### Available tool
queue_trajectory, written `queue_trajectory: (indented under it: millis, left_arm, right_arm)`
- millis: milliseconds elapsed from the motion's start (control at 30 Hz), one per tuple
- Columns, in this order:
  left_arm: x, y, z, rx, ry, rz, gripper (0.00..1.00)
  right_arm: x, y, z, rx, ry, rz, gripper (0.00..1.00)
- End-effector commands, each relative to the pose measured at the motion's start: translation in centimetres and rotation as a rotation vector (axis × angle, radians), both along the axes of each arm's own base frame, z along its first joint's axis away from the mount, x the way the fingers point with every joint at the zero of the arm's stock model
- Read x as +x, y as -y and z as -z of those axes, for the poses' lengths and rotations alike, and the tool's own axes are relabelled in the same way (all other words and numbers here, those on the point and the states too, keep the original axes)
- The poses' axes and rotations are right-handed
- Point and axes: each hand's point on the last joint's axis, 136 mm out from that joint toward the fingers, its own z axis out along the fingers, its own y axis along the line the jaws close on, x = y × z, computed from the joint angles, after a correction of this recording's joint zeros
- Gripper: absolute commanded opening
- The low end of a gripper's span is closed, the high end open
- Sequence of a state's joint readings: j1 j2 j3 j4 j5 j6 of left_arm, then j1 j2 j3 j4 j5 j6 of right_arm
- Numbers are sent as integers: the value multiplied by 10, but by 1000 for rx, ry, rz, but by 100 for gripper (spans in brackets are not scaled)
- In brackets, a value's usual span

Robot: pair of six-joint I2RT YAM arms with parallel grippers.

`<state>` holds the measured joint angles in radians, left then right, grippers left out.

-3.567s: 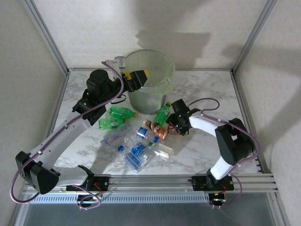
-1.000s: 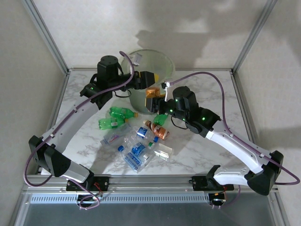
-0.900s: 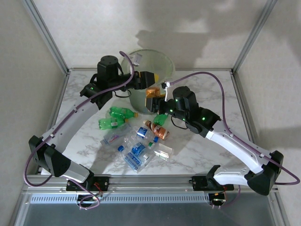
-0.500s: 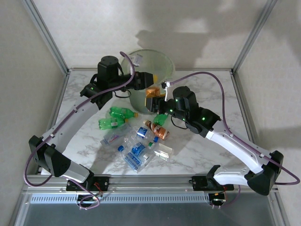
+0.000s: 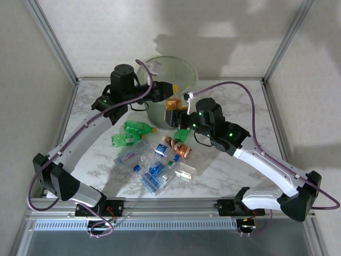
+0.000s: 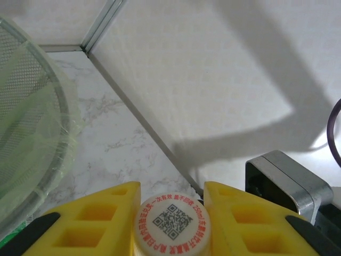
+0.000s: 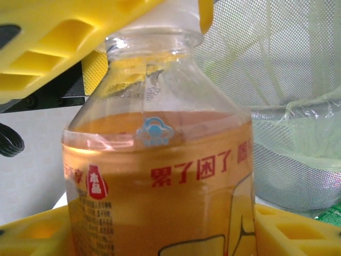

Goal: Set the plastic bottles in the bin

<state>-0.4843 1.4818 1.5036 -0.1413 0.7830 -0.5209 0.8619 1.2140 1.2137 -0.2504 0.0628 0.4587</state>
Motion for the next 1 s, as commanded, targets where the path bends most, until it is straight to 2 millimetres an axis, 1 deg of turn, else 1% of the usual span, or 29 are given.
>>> queue_trajectory:
  millis: [0,67,133,200,300,367,467,533,600,667,833,967]
  left_arm:
    - [9,-19,-18,-45,30,-84,15]
    - [14,-28,-26,-70,41,-127,14]
    - [19,-43,-41,-104,72,-196,13]
    - [19,-60,-64,-155,135,-261,15]
    - [18,-80,-92,-184,237,-369,15]
    - [20,-92,-103,-194,279,-443,13]
    - [34,-113,-111,-200,301,-586,12]
    - [43,-121,-113,-209,305,-655,12]
    - [52,-125,-115,-218,317,-697,11]
    - [62,-129,-112,-220,319,-739,10]
    - [91,-131,-99,-191,317,-815,8]
    - [112,-131,-79,-137,299,-862,6]
  right_arm:
    - [0,11,-32,67,67,52,74]
    - [2,16,-34,65,72,82,81]
    - [5,26,-38,72,81,134,86]
    - [9,42,-41,78,87,215,90]
    - [17,70,-43,79,92,365,94]
    - [19,86,-41,81,87,440,95]
    - [23,102,-33,83,60,517,96]
    - [25,109,-28,87,39,541,96]
    - [26,113,-22,94,17,555,97]
    - [26,114,-15,95,-2,560,97]
    - [29,121,1,80,-54,592,97]
    - [31,130,16,58,-100,629,97]
